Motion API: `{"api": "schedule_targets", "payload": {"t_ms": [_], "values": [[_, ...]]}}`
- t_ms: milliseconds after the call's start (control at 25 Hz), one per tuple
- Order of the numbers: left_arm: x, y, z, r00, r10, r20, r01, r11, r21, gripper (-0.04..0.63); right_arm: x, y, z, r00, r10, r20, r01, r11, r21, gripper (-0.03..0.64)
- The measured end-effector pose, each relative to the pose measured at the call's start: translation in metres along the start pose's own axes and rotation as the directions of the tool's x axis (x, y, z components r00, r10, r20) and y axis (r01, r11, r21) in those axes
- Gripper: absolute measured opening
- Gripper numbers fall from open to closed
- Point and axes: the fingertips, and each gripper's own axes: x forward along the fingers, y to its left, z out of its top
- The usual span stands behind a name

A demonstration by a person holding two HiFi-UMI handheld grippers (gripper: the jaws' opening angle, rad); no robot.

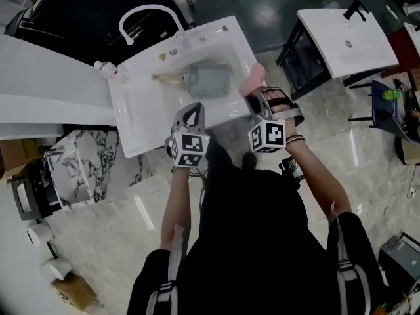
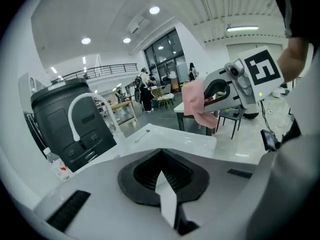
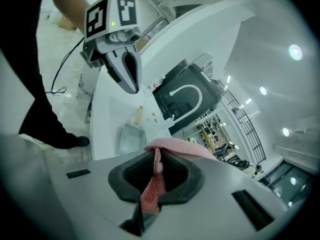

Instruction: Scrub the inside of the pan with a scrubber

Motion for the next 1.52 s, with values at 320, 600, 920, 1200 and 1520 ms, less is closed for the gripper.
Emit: {"api": "schedule_targets", "payload": {"t_ms": [320,600,920,1200,1520], "values": [[-0.073,-0.021,0.04,0.984,0.047,0.17,-0.021,0.988,-0.15,0.032,-0.084,-0.028,0.018,0.958,-0.042,0.285,-0.068,0.929,0.365,0.041],[-0.122,-0.017,0.061,0.957,0.067,0.282,0.008,0.966,-0.257,0.032,-0.135,-0.035,0.041,0.858,-0.043,0.511,-0.275,0.803,0.529,0.04],[-0.159,-0.008,0.069,0.936,0.085,0.343,0.028,0.949,-0.313,0.032,-0.169,-0.036,0.031,0.837,-0.085,0.54,-0.381,0.618,0.688,0.038],[-0.176,-0.013,0.071,0.926,0.078,0.369,0.049,0.945,-0.323,0.032,-0.178,-0.029,0.035,0.842,-0.099,0.53,-0.377,0.595,0.71,0.038],[-0.173,-0.02,0.071,0.931,0.043,0.362,0.076,0.948,-0.308,0.032,-0.178,-0.025,0.033,0.852,-0.108,0.512,-0.37,0.566,0.736,0.038]]}}
